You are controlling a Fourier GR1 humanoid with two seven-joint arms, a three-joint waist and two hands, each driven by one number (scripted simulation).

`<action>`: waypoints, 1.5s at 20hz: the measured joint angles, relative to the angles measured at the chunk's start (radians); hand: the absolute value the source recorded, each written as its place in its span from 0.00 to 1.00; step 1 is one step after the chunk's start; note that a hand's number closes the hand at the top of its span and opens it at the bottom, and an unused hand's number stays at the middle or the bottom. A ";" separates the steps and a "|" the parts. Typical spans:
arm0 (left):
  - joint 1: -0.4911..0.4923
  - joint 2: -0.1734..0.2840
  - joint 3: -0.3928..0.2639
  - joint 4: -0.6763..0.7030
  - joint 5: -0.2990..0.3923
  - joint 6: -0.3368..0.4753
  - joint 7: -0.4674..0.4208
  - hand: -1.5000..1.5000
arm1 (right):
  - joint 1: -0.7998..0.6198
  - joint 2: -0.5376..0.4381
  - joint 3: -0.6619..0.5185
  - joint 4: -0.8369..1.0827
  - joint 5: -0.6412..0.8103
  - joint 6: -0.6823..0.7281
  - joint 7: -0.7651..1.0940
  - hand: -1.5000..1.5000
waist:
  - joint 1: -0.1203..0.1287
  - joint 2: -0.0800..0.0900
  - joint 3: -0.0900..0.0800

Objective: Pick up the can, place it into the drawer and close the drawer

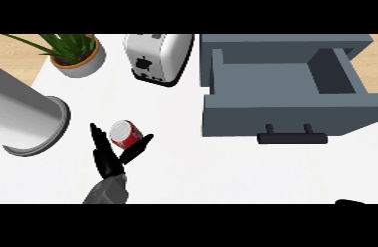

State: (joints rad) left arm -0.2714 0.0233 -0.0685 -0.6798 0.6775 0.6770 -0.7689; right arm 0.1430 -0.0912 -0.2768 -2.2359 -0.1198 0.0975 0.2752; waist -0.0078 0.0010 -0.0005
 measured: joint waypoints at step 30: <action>-0.384 0.092 -0.072 0.202 -0.209 -0.584 0.191 1.00 | -0.053 -0.010 -0.029 0.006 0.029 -0.005 0.007 0.00 | 0.000 -0.001 0.000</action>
State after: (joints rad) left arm -0.6556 0.1155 -0.1402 -0.4776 0.4687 0.0926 -0.5782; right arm 0.0905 -0.1017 -0.3057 -2.2303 -0.0904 0.0930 0.2827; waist -0.0081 0.0001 -0.0002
